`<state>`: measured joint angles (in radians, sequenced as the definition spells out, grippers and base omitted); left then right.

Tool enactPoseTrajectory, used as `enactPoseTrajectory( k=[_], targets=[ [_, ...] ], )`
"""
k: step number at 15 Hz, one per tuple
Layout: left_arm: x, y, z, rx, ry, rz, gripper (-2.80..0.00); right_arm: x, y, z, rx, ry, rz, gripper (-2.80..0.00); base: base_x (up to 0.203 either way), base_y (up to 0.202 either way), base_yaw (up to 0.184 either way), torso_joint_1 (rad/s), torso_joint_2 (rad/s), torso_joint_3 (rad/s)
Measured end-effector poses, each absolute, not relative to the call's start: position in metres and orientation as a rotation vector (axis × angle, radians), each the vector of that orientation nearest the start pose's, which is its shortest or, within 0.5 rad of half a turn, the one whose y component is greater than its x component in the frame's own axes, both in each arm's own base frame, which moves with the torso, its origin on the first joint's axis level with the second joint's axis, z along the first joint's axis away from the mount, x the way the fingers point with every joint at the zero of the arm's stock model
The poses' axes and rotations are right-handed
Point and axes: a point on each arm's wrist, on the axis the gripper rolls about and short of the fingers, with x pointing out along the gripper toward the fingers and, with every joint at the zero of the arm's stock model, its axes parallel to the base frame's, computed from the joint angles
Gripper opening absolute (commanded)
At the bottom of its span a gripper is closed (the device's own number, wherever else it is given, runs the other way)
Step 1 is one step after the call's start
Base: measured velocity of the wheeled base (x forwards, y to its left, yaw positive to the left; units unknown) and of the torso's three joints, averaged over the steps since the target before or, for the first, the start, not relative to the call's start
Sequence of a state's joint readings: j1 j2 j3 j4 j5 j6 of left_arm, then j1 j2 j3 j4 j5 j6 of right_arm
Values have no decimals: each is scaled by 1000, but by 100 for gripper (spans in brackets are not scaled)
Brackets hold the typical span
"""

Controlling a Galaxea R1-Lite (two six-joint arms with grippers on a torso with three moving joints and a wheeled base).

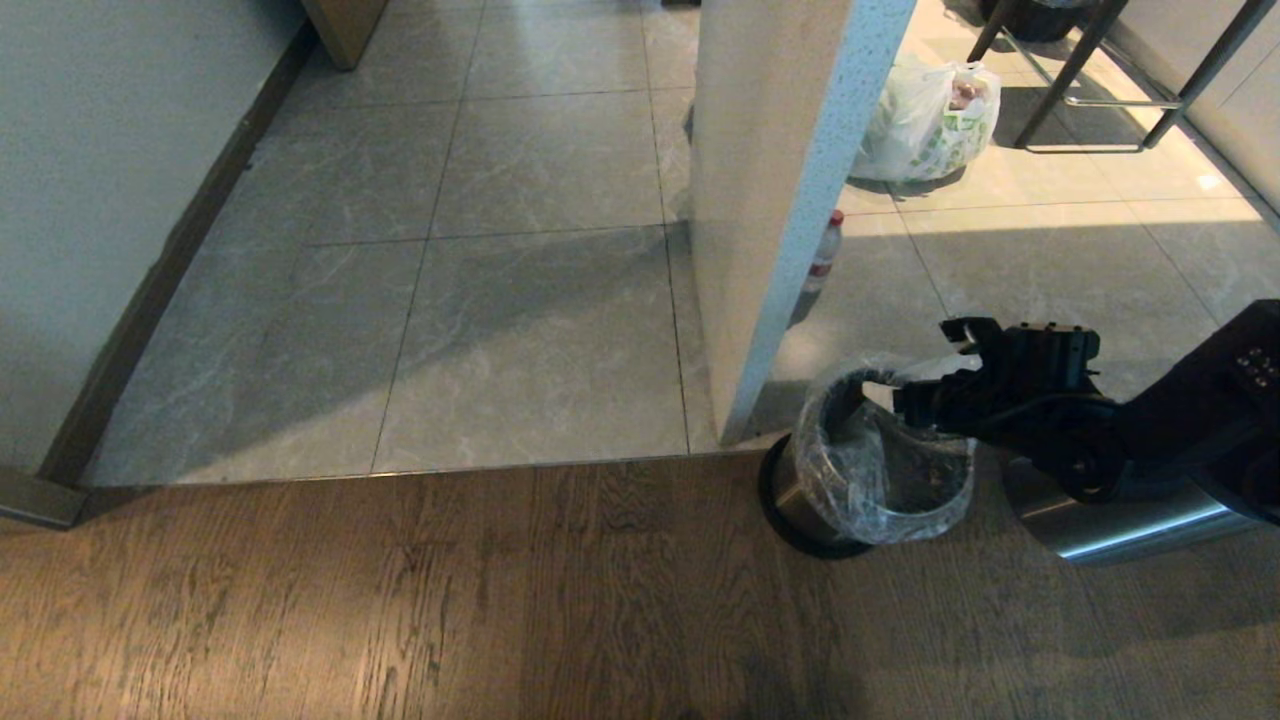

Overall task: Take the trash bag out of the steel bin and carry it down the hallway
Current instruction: Pick up the trash bag

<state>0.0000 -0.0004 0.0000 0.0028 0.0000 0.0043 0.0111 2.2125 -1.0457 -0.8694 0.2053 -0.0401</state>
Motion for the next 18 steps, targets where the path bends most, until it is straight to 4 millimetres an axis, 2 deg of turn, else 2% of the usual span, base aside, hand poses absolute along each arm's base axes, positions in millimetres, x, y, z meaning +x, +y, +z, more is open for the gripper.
enactPoseTrajectory(
  k=[6, 12, 14, 18],
  targets=[
    [-23, 0, 75, 5, 3, 0, -280, 417, 11, 63, -131, 316, 303, 0, 0, 0, 0, 0, 0, 0],
    [-23, 0, 75, 4, 2, 0, -280, 413, 7, 50, -126, 460, 347, 0, 0, 0, 0, 0, 0, 0],
    [-23, 0, 75, 5, 2, 0, -280, 414, 0, 51, -145, 463, 407, 0, 0, 0, 0, 0, 0, 0],
    [-23, 0, 75, 4, 3, 0, -280, 418, -19, 56, -118, 444, 365, 0, 0, 0, 0, 0, 0, 0]
  ],
)
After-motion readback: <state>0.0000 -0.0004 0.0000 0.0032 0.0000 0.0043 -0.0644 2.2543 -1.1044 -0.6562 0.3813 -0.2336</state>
